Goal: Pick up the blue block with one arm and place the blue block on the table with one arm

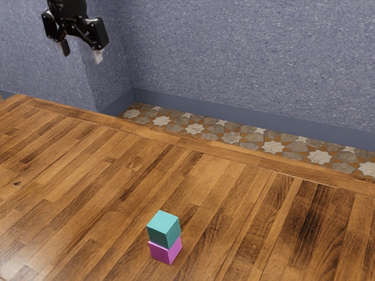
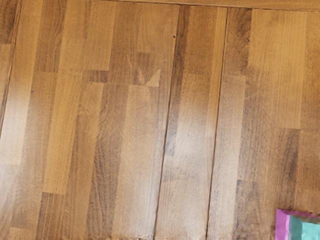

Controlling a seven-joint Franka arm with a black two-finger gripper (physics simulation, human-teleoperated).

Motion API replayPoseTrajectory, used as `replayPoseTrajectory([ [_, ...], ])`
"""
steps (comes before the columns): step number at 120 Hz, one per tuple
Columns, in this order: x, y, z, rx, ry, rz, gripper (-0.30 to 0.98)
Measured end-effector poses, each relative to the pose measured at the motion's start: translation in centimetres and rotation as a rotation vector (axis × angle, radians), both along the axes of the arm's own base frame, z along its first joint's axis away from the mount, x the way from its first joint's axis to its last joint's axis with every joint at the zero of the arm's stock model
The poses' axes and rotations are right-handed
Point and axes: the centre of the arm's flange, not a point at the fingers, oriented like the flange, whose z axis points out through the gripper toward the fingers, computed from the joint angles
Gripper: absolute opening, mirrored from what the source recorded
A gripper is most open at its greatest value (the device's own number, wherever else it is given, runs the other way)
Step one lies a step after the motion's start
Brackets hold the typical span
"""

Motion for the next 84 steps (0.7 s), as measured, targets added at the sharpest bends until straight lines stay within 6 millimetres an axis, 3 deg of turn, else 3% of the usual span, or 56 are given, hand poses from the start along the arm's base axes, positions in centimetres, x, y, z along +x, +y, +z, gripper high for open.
replayPoseTrajectory([
  [21, 1.0, -8.2, -3.0, 0.033, 0.065, -0.128, 0.69],
  [29, 2.3, -10.3, -6.3, 0.055, 0.113, -0.149, 0.68],
  [34, 3.3, -9.7, -8.8, 0.063, 0.143, -0.133, 0.68],
  [41, 4.4, -6.7, -11.4, 0.055, 0.170, -0.076, 0.68],
  [46, 4.6, -4.6, -13.2, 0.043, 0.189, -0.040, 0.69],
  [51, 4.3, -3.8, -14.7, 0.028, 0.200, -0.029, 0.69],
  [69, 0.9, -5.2, -19.3, -0.041, 0.195, -0.072, 0.69],
  [84, -1.6, -8.5, -24.9, -0.083, 0.174, -0.139, 0.69],
])
